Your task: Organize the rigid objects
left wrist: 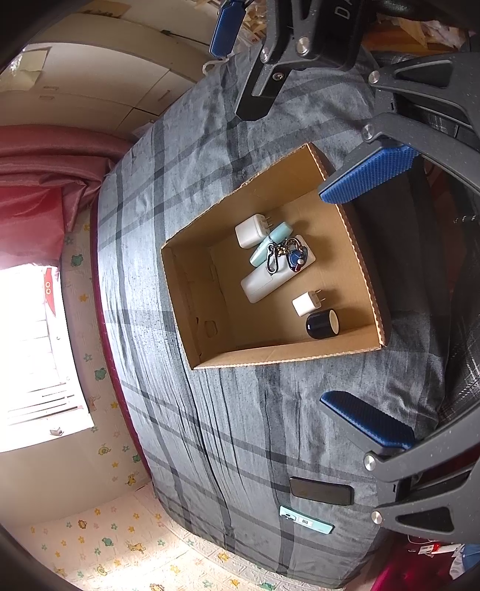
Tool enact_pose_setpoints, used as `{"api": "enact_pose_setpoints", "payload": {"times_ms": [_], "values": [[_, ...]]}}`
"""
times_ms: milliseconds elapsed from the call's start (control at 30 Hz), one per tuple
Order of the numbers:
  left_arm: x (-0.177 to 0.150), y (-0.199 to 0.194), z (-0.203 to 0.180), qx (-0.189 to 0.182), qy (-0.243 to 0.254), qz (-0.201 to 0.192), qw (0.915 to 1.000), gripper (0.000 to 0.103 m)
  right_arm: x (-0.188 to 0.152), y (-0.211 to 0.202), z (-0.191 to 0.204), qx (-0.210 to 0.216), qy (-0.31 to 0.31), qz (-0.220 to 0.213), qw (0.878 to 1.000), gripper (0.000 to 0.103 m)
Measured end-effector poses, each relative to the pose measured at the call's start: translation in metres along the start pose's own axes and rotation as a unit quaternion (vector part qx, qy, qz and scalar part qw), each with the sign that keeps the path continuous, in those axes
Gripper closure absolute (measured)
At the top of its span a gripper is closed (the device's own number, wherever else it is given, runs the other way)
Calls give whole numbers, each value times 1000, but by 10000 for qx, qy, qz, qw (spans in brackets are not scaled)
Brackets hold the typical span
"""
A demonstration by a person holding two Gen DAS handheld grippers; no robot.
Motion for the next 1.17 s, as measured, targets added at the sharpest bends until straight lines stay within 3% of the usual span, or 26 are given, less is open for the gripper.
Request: {"api": "enact_pose_setpoints", "payload": {"times_ms": [1167], "values": [[5, 11, -1, -134, 68, -5, 9999, 0, 8, 16, 1, -27, -14, 30, 10000, 2]]}}
Point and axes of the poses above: each gripper's, at about its wrist camera, not at the fingertips, and y roughly the way its jaws point, z to its left, x to its top, the point moved 10 cm from there along y, roughly the way its jaws point, and after that the axes turned 9 degrees about z, right-handed, at the moved point
